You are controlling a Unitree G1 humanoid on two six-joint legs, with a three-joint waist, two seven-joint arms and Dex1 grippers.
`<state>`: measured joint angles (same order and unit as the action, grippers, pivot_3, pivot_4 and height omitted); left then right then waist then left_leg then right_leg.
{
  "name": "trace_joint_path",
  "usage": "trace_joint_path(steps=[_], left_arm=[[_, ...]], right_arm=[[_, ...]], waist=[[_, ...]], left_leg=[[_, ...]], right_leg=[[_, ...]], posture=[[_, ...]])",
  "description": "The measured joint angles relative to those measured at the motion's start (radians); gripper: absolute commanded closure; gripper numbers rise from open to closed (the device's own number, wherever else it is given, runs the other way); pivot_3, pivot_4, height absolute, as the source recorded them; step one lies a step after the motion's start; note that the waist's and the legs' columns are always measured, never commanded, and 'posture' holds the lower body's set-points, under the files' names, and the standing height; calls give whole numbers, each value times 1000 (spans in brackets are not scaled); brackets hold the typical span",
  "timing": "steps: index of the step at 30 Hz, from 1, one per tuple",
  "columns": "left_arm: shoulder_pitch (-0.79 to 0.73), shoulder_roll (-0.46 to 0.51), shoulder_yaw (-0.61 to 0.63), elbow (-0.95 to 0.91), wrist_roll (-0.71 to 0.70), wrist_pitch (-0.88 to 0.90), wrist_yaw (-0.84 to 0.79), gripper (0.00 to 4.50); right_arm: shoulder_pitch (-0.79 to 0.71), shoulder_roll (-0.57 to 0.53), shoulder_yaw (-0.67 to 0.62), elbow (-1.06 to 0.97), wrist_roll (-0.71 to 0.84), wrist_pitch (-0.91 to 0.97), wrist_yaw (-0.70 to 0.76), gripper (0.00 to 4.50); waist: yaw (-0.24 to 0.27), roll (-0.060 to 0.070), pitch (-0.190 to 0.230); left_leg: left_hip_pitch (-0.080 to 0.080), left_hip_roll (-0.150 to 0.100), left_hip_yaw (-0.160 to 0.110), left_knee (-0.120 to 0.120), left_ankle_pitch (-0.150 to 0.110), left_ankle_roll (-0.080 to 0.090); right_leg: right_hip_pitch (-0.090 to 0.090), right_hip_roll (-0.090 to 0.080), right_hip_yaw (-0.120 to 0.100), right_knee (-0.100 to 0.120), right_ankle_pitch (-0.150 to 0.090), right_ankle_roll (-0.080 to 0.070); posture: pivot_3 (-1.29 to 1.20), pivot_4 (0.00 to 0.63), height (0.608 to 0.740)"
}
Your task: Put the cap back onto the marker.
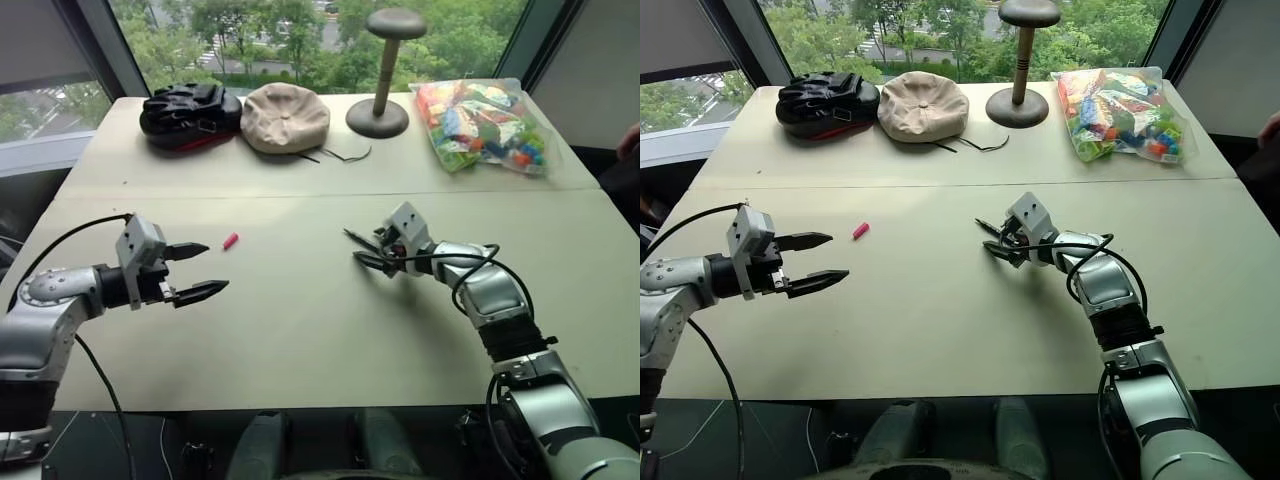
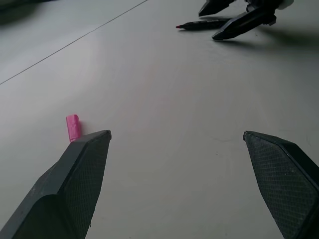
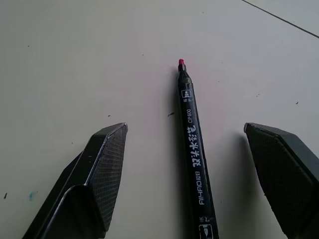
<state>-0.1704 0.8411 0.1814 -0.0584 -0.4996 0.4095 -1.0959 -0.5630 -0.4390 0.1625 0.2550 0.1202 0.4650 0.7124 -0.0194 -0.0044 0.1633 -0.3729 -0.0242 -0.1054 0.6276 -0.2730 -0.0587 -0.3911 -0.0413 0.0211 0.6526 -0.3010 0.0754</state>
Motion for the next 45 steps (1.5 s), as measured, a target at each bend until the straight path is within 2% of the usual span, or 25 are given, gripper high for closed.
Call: trace_joint_path(steps=[1,4,9,10,18,21,26,31,37,45], left_arm=[[0,-2,0,-1,0,-2,4,33],[0,-4,0,-1,2,-4,11,0],[-1,-5,0,-1,2,-5,20,0],[-1,-6,0,-1,2,-5,21,0],[-1,-7,3,4,11,-13,38,0],[-3,-13,32,53,39,-47,90,0],[-39,-33,97,181,76,-94,205,0],[-40,-62,118,206,77,-111,230,0],[-78,-130,74,269,115,-134,258,0],[-217,-236,-42,434,233,-211,318,0]], right_arm=[[0,1,0,-3,0,6,-1,608],[0,6,-1,-2,0,9,-3,1560],[-12,8,-12,30,-1,-2,-10,4115],[-14,8,-12,35,-1,-6,-10,4472],[-16,-9,-10,40,-16,-24,7,4472],[-23,-44,-3,11,-30,-23,29,4472],[-108,-90,-3,-168,-14,50,95,4472],[-151,-80,19,-344,40,166,137,4472],[-144,-42,56,-391,52,243,111,4472],[-72,-5,71,-432,60,286,59,4472]], waist=[[0,0,0],[0,0,0],[-1,0,0],[-1,0,0],[0,0,0],[1,0,0],[-6,0,0],[2,-1,-1],[9,-2,-1],[2,-2,-1]], left_leg=[[0,0,0,0,0,0],[0,0,0,0,0,0],[1,0,0,0,0,0],[1,0,0,0,0,0],[1,0,0,0,0,0],[0,0,0,0,0,0],[0,1,0,0,0,0],[0,0,-1,0,0,0],[0,-1,-2,1,0,0],[-1,-1,-1,1,0,0]], right_leg=[[0,0,0,0,0,0],[0,0,0,0,0,0],[1,0,0,0,0,0],[1,0,0,0,0,0],[1,0,0,0,0,0],[0,0,0,0,0,0],[-1,0,0,1,0,0],[-1,-1,-1,1,0,0],[0,-2,-2,1,0,0],[-1,-1,-2,2,1,1]], posture=[[0,150,740],[0,150,740],[0,150,740],[0,150,740],[0,150,740],[0,150,740],[0,150,740],[0,150,740],[0,150,740],[0,150,740]])
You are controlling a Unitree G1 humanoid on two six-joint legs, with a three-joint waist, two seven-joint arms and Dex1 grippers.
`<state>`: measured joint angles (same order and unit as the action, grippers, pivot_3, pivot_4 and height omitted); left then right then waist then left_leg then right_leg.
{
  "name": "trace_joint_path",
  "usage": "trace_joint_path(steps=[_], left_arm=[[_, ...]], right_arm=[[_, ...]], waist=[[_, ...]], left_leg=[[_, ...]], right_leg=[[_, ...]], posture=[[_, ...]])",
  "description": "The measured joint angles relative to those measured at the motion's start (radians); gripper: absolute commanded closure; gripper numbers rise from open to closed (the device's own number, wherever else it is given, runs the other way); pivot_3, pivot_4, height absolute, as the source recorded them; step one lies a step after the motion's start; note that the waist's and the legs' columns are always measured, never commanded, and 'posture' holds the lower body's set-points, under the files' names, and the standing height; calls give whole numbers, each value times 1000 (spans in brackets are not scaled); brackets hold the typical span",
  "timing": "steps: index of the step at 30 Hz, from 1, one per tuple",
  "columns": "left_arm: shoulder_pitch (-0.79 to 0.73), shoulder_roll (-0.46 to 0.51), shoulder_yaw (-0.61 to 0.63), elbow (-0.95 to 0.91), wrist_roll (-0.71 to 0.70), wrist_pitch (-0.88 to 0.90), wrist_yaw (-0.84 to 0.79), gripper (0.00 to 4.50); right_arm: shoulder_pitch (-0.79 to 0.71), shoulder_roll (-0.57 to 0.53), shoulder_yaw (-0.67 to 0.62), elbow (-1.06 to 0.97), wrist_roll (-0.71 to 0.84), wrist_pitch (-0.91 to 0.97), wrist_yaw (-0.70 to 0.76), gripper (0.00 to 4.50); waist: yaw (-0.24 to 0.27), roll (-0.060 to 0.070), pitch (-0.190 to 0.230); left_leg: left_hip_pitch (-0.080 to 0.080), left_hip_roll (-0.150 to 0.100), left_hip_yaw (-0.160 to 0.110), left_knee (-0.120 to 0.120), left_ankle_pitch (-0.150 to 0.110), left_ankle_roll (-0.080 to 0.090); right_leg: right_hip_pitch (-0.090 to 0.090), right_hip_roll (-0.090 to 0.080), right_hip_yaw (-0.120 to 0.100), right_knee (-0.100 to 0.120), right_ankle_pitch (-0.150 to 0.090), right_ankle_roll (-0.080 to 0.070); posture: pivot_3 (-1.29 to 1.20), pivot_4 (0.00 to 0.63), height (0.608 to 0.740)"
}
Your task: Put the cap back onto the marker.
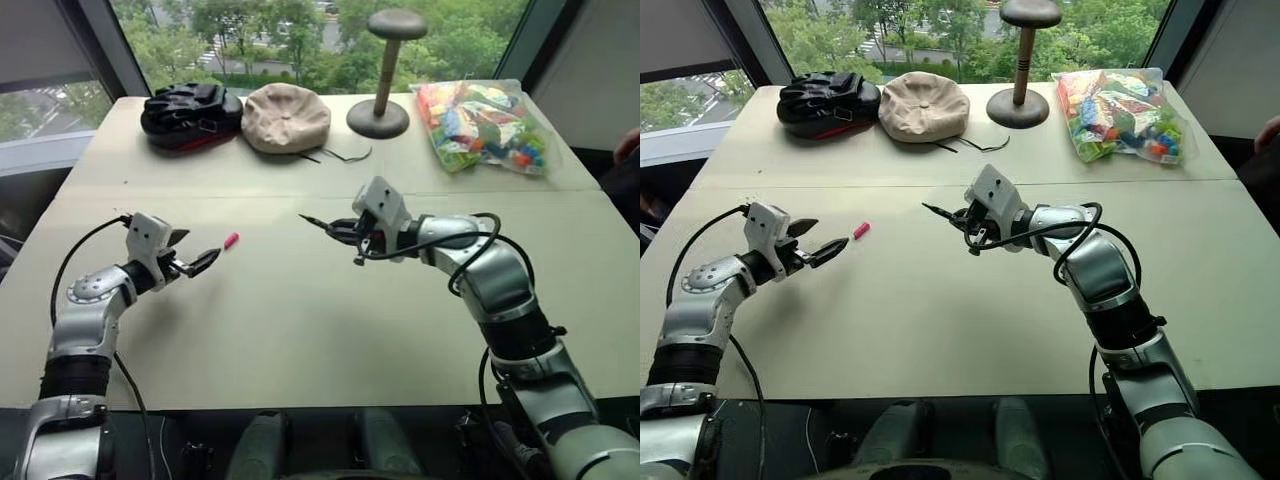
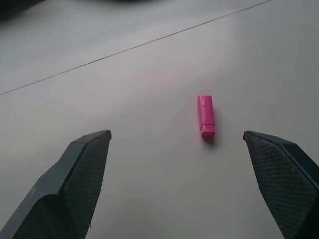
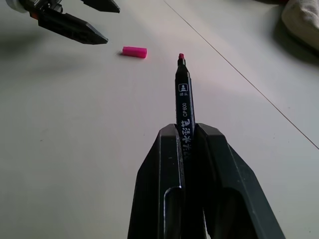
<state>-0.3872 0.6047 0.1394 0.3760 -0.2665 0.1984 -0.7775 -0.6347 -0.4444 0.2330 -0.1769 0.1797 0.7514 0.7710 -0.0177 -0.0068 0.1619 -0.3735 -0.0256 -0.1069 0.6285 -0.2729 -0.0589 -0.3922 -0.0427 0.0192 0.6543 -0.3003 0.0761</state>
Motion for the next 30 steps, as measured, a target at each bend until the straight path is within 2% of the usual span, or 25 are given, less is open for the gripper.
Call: trace_joint_path(steps=[6,13,29,30], left_arm=[[-110,-20,-51,128,74,-40,21,0],[-137,-52,-76,193,88,-55,-8,0],[-91,-62,-76,105,80,12,12,0],[-87,-62,-76,99,80,13,14,263]], right_arm=[[22,16,0,-20,1,7,-39,4472],[43,22,-4,-26,1,8,-73,4472],[50,21,-9,-25,1,2,-99,4472],[50,21,-9,-25,1,1,-99,4496]], waist=[[0,0,0],[0,0,0],[-1,0,0],[-1,0,0]], left_leg=[[0,0,0,0,0,0],[0,0,0,1,0,0],[1,0,0,1,0,0],[1,0,0,1,0,0]], right_leg=[[0,0,0,1,0,0],[0,0,-1,1,0,0],[0,0,0,1,0,0],[1,0,0,1,0,0]], posture=[[0,150,740],[0,150,740],[0,150,740],[0,150,740]])
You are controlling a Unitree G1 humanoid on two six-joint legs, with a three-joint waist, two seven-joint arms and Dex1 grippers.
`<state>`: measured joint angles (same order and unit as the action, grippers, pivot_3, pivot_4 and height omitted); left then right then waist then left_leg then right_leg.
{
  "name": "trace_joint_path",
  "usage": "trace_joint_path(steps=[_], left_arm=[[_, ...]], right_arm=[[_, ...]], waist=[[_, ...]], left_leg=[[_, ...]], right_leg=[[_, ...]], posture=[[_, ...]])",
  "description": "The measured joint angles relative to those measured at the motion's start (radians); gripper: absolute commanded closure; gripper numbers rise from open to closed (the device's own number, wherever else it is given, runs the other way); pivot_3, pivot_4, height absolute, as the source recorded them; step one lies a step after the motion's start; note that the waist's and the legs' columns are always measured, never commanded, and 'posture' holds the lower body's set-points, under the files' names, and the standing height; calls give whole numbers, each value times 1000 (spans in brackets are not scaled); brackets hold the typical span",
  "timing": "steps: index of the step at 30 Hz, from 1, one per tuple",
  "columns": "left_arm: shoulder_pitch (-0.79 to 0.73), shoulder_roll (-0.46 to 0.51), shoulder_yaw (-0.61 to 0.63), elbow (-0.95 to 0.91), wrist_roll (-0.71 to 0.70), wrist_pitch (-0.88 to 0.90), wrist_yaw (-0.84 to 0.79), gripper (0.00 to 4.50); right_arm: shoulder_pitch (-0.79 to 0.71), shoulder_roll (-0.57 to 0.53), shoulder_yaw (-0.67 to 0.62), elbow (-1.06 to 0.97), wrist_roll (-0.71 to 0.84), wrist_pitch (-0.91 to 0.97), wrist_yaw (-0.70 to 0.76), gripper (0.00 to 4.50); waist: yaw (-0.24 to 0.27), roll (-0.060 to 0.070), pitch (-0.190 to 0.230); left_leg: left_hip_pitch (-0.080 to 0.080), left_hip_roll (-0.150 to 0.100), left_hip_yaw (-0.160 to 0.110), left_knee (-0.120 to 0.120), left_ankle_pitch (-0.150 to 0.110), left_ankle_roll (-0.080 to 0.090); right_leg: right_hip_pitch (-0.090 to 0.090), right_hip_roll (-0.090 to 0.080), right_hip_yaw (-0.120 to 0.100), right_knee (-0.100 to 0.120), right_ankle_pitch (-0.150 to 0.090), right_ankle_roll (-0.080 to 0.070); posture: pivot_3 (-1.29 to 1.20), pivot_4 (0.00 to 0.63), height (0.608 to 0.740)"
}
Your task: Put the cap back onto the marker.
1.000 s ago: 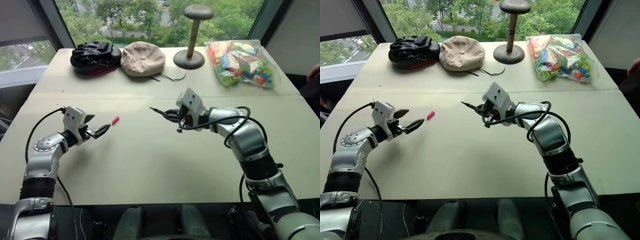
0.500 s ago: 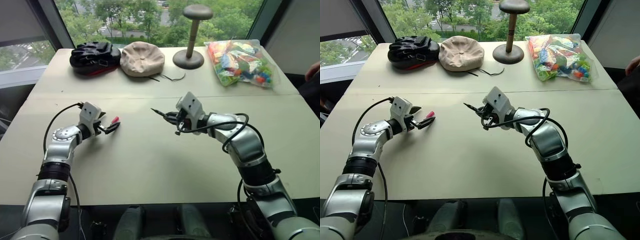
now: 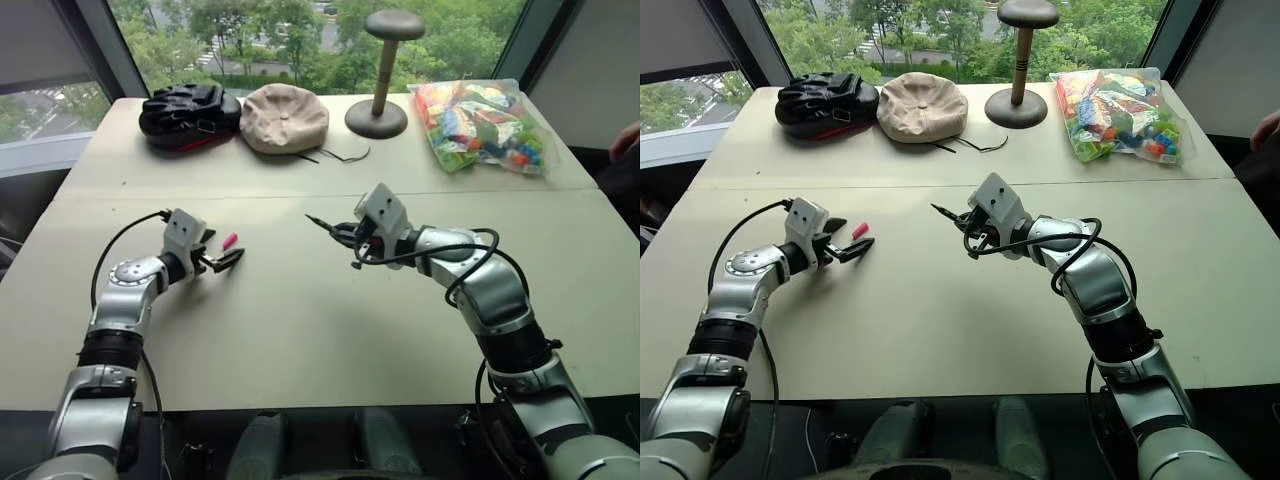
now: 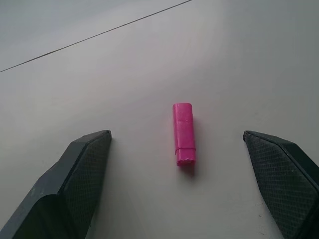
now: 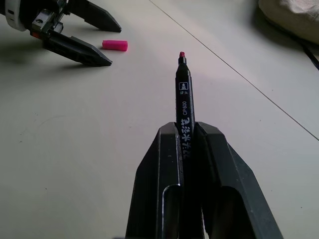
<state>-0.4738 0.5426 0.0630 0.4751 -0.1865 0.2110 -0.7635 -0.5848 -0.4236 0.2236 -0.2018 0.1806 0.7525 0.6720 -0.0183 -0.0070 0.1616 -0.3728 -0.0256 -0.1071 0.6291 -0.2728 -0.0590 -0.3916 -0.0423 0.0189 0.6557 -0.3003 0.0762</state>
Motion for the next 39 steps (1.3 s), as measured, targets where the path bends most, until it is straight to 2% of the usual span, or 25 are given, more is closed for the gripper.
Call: trace_joint_path(steps=[2,3,4,9,15,19,22,26,32,39], left_arm=[[14,-1,0,-16,-1,1,1,804],[21,-3,0,-24,-2,1,-1,1238],[31,-6,-1,-36,-7,1,-3,1878],[43,-7,0,-46,-10,-2,3,4359],[25,-8,-2,-7,-8,-27,8,4440],[-14,-9,-2,45,-6,-54,-11,4440],[-55,9,-3,61,-30,-66,-115,4440],[-188,68,-27,45,-89,-42,-371,4440],[-296,85,-105,104,-71,-58,-571,4440],[-398,37,-130,273,-7,-178,-589,4440]], right_arm=[[0,0,0,1,0,-4,-1,4500],[0,0,-1,3,0,-4,-1,4500],[0,0,-2,6,0,-5,-3,4500],[0,-7,-6,8,0,-6,-6,4500],[0,-16,-6,13,-1,-22,-2,4500],[0,-99,15,54,-39,-111,43,4500],[-8,-181,34,133,-80,-223,114,4500],[-101,-259,49,271,-125,-388,234,4500],[-162,-248,60,383,-149,-505,320,4500],[-170,-197,67,376,-158,-510,356,4500]], waist=[[-1,0,0],[-2,0,0],[-3,0,0],[-2,0,0],[-1,0,0],[1,0,0],[2,-1,0],[-2,-1,0],[-22,-1,0],[-24,-1,0]], left_leg=[[0,0,0,0,0,0],[0,0,0,0,0,0],[1,0,0,0,0,0],[1,0,0,0,0,0],[2,0,0,1,0,0],[1,0,0,2,0,0],[0,-1,0,2,0,0],[0,-1,1,2,0,-1],[0,0,1,1,0,0],[0,0,1,2,1,0]], right_leg=[[0,0,0,0,0,0],[0,0,0,0,0,0],[0,0,0,0,0,0],[0,0,0,2,0,0],[0,0,0,3,0,0],[0,0,0,4,0,0],[0,0,-1,3,0,0],[0,1,-2,3,0,0],[0,2,-2,2,0,0],[-1,2,-2,3,0,0]], posture=[[0,150,740],[0,150,740],[0,150,740],[0,150,740],[0,150,740],[0,150,740],[0,150,740],[0,150,740],[0,150,740],[0,150,740]])
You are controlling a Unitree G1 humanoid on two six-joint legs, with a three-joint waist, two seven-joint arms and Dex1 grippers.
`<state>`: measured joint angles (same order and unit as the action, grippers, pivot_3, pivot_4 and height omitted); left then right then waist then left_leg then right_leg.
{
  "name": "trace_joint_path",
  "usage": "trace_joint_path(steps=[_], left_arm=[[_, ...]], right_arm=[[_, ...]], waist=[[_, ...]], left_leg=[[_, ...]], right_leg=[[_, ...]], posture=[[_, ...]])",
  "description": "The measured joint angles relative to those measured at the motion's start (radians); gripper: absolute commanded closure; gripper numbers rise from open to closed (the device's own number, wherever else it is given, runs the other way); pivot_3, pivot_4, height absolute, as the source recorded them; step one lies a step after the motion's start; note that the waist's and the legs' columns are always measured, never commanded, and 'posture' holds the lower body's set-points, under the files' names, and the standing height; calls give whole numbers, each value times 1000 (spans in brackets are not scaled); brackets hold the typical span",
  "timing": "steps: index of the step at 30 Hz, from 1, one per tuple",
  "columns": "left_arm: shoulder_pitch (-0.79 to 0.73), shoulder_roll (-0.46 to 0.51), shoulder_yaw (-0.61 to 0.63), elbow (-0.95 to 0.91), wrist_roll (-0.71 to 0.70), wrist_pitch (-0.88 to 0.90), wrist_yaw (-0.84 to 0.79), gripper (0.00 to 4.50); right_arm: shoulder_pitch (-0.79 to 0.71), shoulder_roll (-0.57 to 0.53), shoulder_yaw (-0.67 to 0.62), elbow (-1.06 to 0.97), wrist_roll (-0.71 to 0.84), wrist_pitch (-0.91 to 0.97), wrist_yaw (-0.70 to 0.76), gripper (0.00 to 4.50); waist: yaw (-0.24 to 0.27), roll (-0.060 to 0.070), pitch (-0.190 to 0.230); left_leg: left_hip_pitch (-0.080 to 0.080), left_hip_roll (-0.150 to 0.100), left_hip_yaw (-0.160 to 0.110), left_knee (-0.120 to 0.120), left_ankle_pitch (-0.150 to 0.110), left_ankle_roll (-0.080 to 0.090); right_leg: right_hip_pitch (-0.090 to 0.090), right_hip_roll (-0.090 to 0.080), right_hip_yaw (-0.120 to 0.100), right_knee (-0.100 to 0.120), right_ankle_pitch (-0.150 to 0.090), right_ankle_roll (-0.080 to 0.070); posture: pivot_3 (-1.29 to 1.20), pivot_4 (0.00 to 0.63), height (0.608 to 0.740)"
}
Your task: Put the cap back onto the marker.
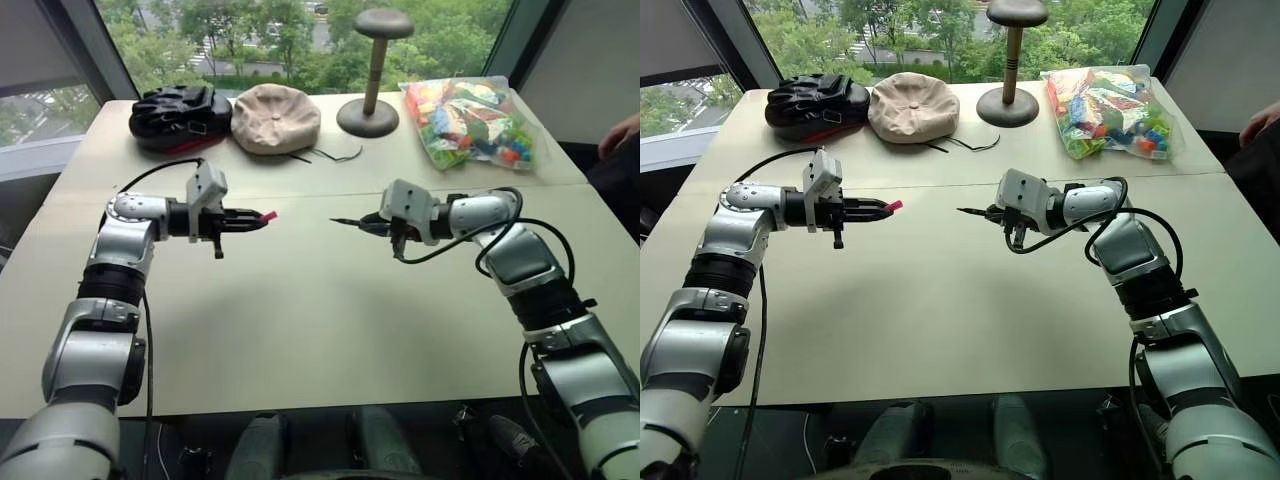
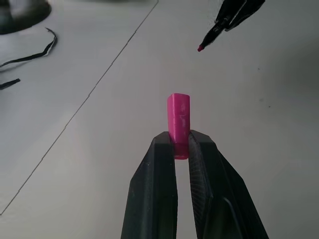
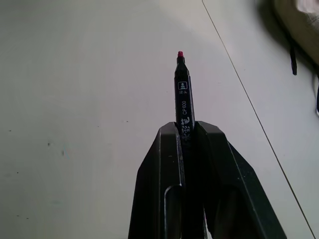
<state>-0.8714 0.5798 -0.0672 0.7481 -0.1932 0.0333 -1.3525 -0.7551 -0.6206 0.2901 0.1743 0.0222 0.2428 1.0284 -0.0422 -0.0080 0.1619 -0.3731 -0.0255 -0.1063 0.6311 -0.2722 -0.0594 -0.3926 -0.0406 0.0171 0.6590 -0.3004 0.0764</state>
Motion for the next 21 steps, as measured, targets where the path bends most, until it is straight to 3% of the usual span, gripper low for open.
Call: trace_joint_path(steps=[9,21], left_arm=[[-17,-91,-31,105,40,-89,-7,4440],[-46,-112,-33,115,45,-103,-7,4440]], right_arm=[[-1,51,0,-58,1,50,8,4500],[1,82,0,-78,1,78,2,4500]], waist=[[0,0,0],[-1,0,0]], left_leg=[[0,0,0,0,0,0],[0,0,0,0,0,0]], right_leg=[[-1,0,0,1,0,0],[-1,0,0,4,0,0]], posture=[[0,150,740],[0,150,740]])
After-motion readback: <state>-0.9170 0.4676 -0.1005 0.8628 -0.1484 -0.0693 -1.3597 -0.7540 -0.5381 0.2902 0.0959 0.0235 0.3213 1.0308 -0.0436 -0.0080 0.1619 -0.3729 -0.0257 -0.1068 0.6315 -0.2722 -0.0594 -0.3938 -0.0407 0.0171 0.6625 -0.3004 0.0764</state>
